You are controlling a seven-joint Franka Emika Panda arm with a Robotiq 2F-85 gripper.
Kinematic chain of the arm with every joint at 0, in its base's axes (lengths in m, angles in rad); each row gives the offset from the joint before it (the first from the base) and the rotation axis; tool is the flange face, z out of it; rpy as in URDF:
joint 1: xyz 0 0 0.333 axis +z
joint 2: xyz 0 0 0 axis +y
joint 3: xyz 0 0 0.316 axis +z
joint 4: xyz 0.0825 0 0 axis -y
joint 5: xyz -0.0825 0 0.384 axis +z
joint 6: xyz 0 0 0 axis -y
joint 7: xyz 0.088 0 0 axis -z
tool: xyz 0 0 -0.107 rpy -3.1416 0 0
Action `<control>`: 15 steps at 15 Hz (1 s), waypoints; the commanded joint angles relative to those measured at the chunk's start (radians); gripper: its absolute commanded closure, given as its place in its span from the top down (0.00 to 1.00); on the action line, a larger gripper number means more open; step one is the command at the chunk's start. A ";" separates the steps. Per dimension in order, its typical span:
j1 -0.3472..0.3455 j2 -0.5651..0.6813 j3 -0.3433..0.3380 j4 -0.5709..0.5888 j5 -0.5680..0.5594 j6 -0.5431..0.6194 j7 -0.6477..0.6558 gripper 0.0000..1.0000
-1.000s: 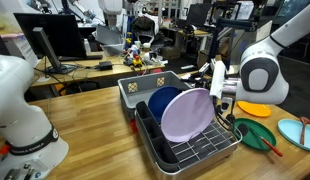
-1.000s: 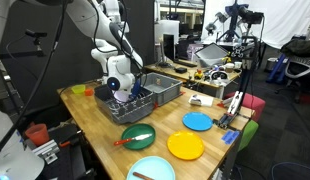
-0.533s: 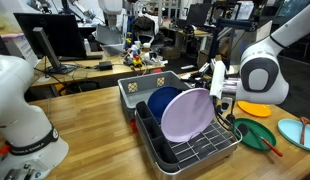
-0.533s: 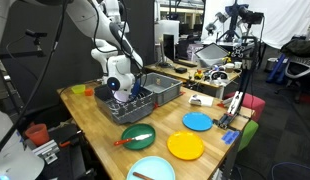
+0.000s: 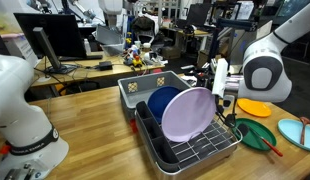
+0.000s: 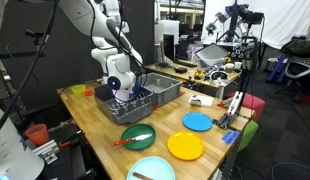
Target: Put the blue plate on the dish rack
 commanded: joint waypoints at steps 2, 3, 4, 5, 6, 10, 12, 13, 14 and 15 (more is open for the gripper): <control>0.050 -0.129 -0.070 -0.129 -0.076 -0.060 0.061 1.00; 0.047 -0.159 -0.076 -0.162 -0.102 -0.074 0.073 1.00; 0.043 -0.185 -0.082 -0.189 -0.120 -0.084 0.081 1.00; 0.037 -0.212 -0.088 -0.218 -0.139 -0.098 0.088 1.00; 0.028 -0.239 -0.097 -0.250 -0.151 -0.119 0.089 1.00; 0.003 -0.299 -0.134 -0.327 -0.191 -0.177 0.105 1.00; -0.007 -0.314 -0.145 -0.349 -0.204 -0.204 0.106 1.00; -0.012 -0.318 -0.149 -0.356 -0.209 -0.214 0.107 1.00; 0.000 -0.292 -0.145 -0.327 -0.183 -0.182 0.083 1.00; -0.003 -0.295 -0.147 -0.332 -0.185 -0.189 0.083 1.00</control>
